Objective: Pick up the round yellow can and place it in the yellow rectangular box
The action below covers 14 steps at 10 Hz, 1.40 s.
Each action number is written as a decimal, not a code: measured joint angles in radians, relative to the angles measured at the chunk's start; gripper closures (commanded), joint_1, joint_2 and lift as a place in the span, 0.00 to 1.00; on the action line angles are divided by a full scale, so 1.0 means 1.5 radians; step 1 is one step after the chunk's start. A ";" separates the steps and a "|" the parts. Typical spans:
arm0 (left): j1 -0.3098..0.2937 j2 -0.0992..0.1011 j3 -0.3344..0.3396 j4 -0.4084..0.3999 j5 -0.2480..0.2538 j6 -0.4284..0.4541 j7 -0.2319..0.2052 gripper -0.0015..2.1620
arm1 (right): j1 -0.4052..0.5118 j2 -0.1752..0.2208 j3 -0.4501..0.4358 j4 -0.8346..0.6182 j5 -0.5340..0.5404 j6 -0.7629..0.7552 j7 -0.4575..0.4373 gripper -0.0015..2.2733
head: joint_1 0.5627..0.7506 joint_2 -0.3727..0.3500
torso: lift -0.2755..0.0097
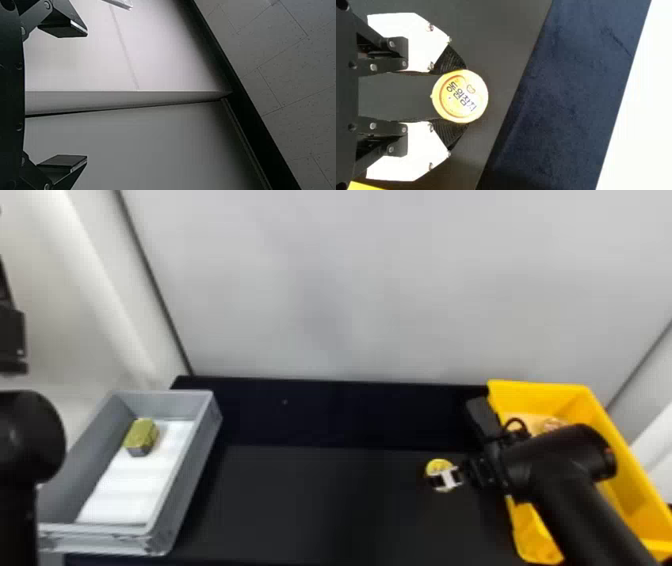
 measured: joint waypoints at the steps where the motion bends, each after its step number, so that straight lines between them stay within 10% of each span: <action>1: 0.001 0.000 0.002 -0.001 0.000 0.000 0.000 0.07 | 0.009 -0.002 0.000 -0.034 0.001 0.019 0.002 0.34 | 0.69 0.59 | 0.96; 7: 0.006 0.002 0.007 -0.007 0.000 0.009 -0.001 0.07 | 0.036 -0.021 -0.025 -0.354 0.103 0.193 0.057 0.34 | 0.69 0.59 | 0.96; 14: 0.007 0.007 0.009 -0.011 0.000 0.016 -0.001 0.07 | 0.008 -0.083 -0.072 -0.472 0.220 0.253 0.084 0.34 | 0.69 0.59 | 0.96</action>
